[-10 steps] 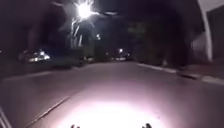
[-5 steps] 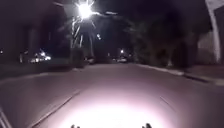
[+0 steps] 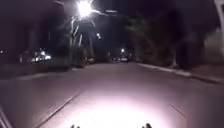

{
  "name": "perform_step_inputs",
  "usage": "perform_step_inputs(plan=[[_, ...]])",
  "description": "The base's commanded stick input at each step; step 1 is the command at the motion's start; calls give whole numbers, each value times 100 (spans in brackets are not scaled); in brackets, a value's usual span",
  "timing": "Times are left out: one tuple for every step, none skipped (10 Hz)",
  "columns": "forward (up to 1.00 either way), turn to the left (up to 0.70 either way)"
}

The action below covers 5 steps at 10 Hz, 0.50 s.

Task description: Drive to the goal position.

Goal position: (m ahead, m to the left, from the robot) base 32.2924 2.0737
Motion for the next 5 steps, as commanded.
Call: perform_step_inputs(plan=[[85, 0], [85, 0], [85, 0], [85, 0], [85, 0]])
